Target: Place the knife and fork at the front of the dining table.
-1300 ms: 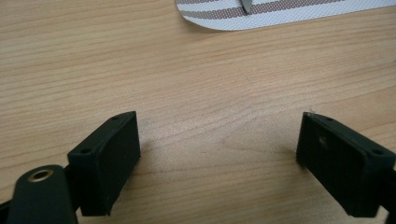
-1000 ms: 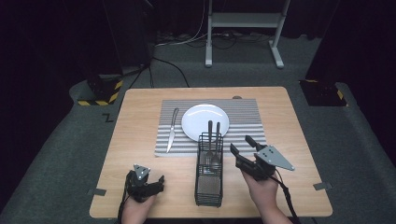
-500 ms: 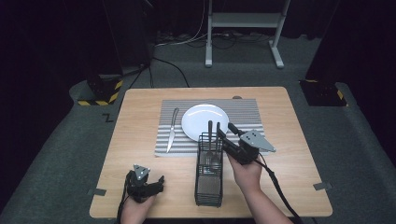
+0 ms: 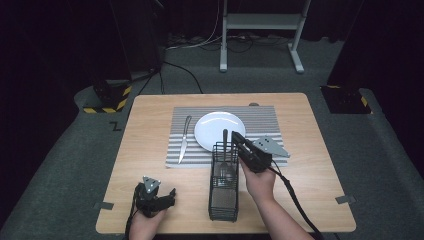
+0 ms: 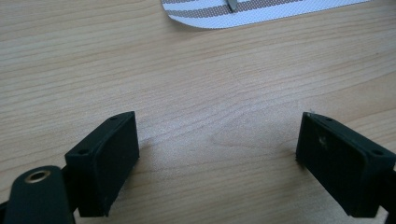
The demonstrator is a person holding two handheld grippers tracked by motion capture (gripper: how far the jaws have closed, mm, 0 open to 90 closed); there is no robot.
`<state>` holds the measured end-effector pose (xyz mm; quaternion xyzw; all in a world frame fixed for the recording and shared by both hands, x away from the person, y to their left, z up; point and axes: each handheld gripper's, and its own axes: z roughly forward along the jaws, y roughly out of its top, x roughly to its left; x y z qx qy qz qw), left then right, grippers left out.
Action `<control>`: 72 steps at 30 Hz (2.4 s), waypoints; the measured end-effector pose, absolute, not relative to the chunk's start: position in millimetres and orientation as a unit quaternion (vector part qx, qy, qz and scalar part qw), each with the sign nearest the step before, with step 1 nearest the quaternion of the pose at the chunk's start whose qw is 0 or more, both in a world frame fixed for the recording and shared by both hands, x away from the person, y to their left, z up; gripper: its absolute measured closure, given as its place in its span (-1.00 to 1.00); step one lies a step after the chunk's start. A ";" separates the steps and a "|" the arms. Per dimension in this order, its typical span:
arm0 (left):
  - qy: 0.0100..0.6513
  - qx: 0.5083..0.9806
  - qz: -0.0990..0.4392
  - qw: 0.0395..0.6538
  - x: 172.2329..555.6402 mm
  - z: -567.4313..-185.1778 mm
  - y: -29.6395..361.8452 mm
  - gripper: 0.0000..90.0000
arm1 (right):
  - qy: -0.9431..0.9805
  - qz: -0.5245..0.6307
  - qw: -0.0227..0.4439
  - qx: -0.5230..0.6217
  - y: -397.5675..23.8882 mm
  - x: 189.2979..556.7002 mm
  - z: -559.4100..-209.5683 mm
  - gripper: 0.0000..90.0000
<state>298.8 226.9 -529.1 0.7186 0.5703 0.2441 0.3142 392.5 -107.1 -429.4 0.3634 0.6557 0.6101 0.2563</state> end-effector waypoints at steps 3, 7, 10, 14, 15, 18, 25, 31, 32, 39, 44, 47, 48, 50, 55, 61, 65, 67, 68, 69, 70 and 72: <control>0.570 0.719 0.244 0.314 298.7 -529.1 226.9 -0.71 | 0.653 0.616 0.266 0.352 -105.8 386.8 -426.9 0.96; 0.570 0.719 0.244 0.314 298.7 -529.1 227.0 -0.71 | 0.647 0.627 0.270 0.340 -106.0 377.8 -420.5 0.97; 0.570 0.719 0.244 0.314 298.8 -529.1 227.0 -0.71 | 0.639 0.638 0.270 0.334 -109.5 371.6 -413.2 0.97; 0.570 0.719 0.244 0.314 298.8 -529.1 226.8 -0.72 | 0.625 0.652 0.277 0.328 -115.3 364.3 -401.7 0.97; 0.570 0.719 0.244 0.314 298.8 -529.1 226.8 -0.71 | 0.621 0.657 0.279 0.324 -116.6 362.5 -398.4 0.97; 0.570 0.719 0.245 0.314 298.5 -529.1 226.7 -0.71 | 0.609 0.668 0.285 0.318 -118.8 357.6 -387.7 0.97; 0.572 0.717 0.246 0.314 295.4 -529.1 226.7 -0.69 | 0.588 0.690 0.299 0.297 -121.3 351.0 -358.5 0.98; 0.569 0.719 0.245 0.315 296.2 -529.1 226.6 -0.70 | 0.579 0.697 0.316 0.280 -126.5 339.7 -337.3 0.98; 0.569 0.719 0.245 0.315 296.3 -529.1 226.6 -0.70 | 0.577 0.700 0.318 0.277 -128.3 338.5 -334.5 0.98; 0.567 0.721 0.244 0.316 297.0 -529.2 226.6 -0.71 | 0.560 0.702 0.340 0.279 -144.9 332.0 -323.4 0.98; 0.567 0.721 0.244 0.315 297.0 -529.2 226.6 -0.71 | 0.560 0.690 0.354 0.290 -159.0 332.1 -329.0 0.98; 0.566 0.721 0.244 0.315 297.0 -529.2 226.6 -0.71 | 0.561 0.681 0.359 0.303 -168.7 332.6 -336.8 0.98; 0.567 0.721 0.244 0.315 297.0 -529.2 226.5 -0.71 | 0.561 0.679 0.360 0.307 -172.1 333.2 -340.0 0.98; 0.567 0.721 0.245 0.315 296.9 -529.2 226.4 -0.71 | 0.562 0.672 0.363 0.316 -178.6 334.8 -347.1 0.98; 0.567 0.720 0.245 0.315 296.8 -529.2 226.2 -0.71 | 0.567 0.657 0.365 0.337 -192.8 340.4 -365.4 0.98; 0.568 0.720 0.246 0.314 296.4 -529.2 225.8 -0.71 | 0.573 0.640 0.364 0.360 -205.1 347.7 -387.7 0.98; 0.568 0.720 0.245 0.314 296.3 -529.1 225.8 -0.71 | 0.577 0.633 0.363 0.367 -208.2 351.7 -398.4 0.98; 0.568 0.720 0.246 0.314 296.2 -529.2 225.8 -0.70 | 0.578 0.629 0.363 0.371 -207.9 354.3 -403.8 0.98; 0.568 0.720 0.246 0.314 296.2 -529.1 225.8 -0.70 | 0.579 0.628 0.363 0.373 -207.3 355.8 -405.9 0.98; 0.568 0.720 0.246 0.314 296.2 -529.1 225.8 -0.70 | 0.581 0.626 0.363 0.373 -206.9 357.3 -407.3 0.98; 0.568 0.720 0.246 0.314 296.1 -529.1 225.7 -0.70 | 0.582 0.624 0.362 0.375 -206.1 359.5 -409.0 0.98; 0.569 0.720 0.246 0.314 296.1 -529.2 225.8 -0.70 | 0.584 0.622 0.360 0.378 -203.2 364.7 -412.1 0.98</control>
